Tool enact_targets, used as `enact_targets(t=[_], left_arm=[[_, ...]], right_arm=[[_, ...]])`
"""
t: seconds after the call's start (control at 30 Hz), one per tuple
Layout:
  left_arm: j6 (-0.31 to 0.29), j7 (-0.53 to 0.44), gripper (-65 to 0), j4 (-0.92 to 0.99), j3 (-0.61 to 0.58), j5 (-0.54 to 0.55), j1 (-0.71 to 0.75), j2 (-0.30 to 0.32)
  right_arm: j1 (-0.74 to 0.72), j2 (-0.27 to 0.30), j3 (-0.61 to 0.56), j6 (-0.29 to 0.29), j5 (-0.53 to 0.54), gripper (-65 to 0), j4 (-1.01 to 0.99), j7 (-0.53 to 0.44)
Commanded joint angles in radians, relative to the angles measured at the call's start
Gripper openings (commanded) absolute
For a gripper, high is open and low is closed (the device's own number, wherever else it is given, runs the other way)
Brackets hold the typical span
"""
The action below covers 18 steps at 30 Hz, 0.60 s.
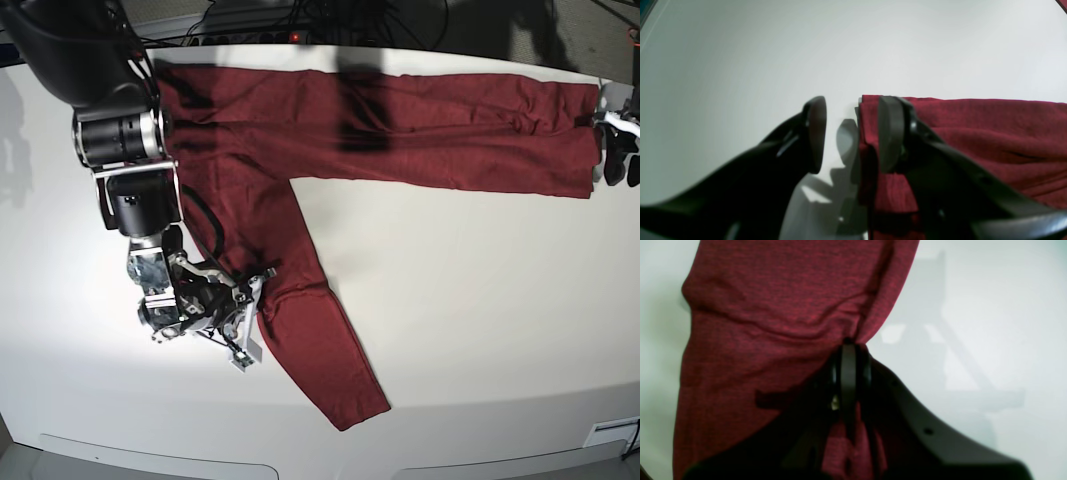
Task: Fold the T-shirt properly
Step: 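Grasp the sleeve with the right gripper and fold it across the shirt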
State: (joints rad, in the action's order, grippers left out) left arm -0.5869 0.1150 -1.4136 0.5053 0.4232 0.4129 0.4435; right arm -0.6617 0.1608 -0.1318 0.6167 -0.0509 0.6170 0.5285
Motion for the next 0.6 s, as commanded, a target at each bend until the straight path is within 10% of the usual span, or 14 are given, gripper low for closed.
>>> enact_targets(t=[0.0,0.57], left_arm=[[-0.005,-0.025,-40.1,-0.016,0.011,0.015,0.0,0.02],[-0.005,-0.025,-40.1,-0.016,0.011,0.015,0.0,0.019]], right_arm=[[-0.033,0.0,0.001,0.018,0.005,-65.0,0.028,-0.01],[0.293,0.005,0.0,0.081,0.367,-65.0,0.698,0.274]])
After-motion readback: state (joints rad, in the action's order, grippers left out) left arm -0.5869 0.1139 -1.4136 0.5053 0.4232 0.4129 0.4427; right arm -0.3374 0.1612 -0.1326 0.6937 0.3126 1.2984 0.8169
